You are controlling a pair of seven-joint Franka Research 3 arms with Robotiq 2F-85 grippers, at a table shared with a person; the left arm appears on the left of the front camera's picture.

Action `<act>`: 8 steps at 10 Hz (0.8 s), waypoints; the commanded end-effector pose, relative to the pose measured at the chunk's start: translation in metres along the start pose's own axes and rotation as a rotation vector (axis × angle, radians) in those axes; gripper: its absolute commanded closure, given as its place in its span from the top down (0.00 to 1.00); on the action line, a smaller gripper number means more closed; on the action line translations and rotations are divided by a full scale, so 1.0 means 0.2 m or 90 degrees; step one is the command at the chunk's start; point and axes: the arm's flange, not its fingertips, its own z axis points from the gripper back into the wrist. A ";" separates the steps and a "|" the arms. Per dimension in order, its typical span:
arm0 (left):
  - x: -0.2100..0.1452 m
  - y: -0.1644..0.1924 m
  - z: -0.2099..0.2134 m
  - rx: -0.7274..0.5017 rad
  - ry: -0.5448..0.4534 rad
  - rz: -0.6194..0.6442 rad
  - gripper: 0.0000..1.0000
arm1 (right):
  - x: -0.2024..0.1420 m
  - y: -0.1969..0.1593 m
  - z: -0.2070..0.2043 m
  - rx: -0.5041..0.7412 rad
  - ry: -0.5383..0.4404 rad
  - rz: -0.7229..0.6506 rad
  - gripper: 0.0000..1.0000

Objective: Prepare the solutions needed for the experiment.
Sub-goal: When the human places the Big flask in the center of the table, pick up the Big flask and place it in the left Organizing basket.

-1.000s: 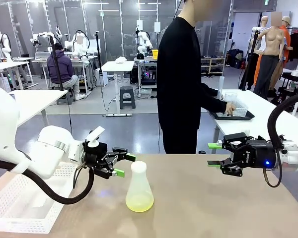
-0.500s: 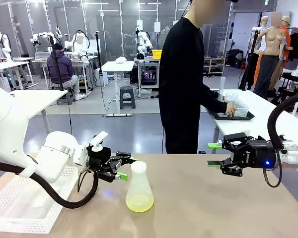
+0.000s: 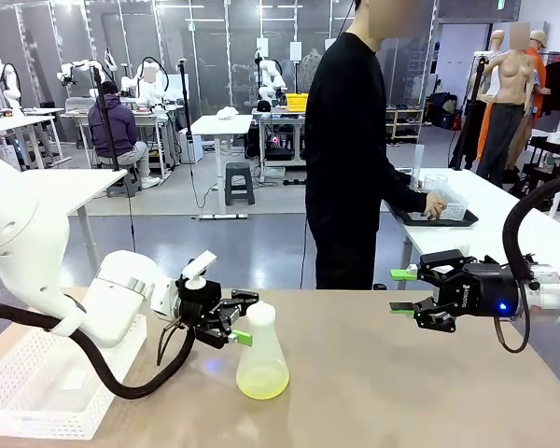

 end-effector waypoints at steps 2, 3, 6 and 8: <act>-0.03 0.06 -0.07 -0.040 -0.019 0.033 1.00 | 0.00 0.00 0.00 0.001 0.002 0.001 0.63; -0.04 0.07 -0.08 -0.049 -0.020 0.035 1.00 | 0.00 0.00 0.00 0.001 0.002 0.001 0.63; -0.03 0.08 -0.12 -0.054 -0.033 0.024 1.00 | 0.00 0.00 0.00 0.001 0.002 0.001 0.63; -0.03 0.08 -0.11 -0.055 -0.037 0.022 0.80 | 0.00 0.00 0.00 0.001 0.002 0.001 0.63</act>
